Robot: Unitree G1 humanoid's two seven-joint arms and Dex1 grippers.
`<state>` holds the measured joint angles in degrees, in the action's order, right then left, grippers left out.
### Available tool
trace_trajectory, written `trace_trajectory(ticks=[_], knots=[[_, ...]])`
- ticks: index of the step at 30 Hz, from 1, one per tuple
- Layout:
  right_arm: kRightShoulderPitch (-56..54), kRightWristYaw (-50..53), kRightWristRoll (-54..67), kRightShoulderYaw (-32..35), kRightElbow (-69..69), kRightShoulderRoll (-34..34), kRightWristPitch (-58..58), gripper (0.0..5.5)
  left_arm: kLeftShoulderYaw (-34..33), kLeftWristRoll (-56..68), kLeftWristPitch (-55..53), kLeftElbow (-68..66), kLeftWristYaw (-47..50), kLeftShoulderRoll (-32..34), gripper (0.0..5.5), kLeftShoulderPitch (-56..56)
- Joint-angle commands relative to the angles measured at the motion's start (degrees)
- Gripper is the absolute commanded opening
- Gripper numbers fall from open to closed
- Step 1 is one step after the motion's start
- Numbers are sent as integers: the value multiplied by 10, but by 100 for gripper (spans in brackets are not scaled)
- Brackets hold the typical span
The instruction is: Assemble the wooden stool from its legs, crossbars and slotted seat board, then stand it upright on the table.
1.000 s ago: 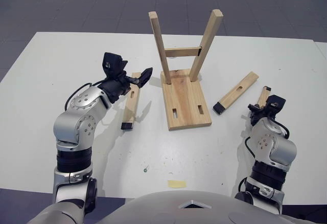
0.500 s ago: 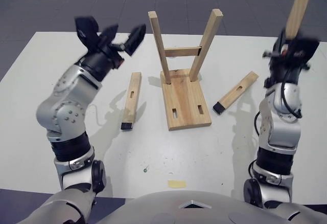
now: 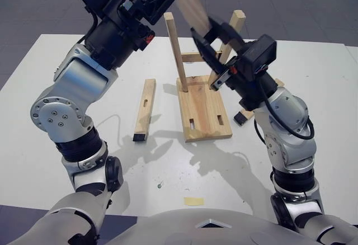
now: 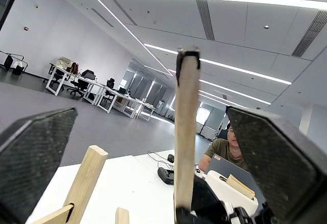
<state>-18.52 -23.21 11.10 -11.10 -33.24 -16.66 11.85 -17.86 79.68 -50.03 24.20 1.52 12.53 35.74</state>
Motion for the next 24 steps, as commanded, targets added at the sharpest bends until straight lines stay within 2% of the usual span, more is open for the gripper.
trace_trajectory(ticks=[1, 6, 24], knots=[[6, -3, -16, -10, 0, -1, 2, 130, 9, 32, 8, -4, 19, 20, 455, 18], [3, 8, -15, -2, 1, 8, 8, 130, 17, 42, 10, -3, 15, 54, 369, 14], [17, 19, -18, -1, 6, 26, 20, 130, 30, 49, 56, 8, 6, 83, 53, 14]])
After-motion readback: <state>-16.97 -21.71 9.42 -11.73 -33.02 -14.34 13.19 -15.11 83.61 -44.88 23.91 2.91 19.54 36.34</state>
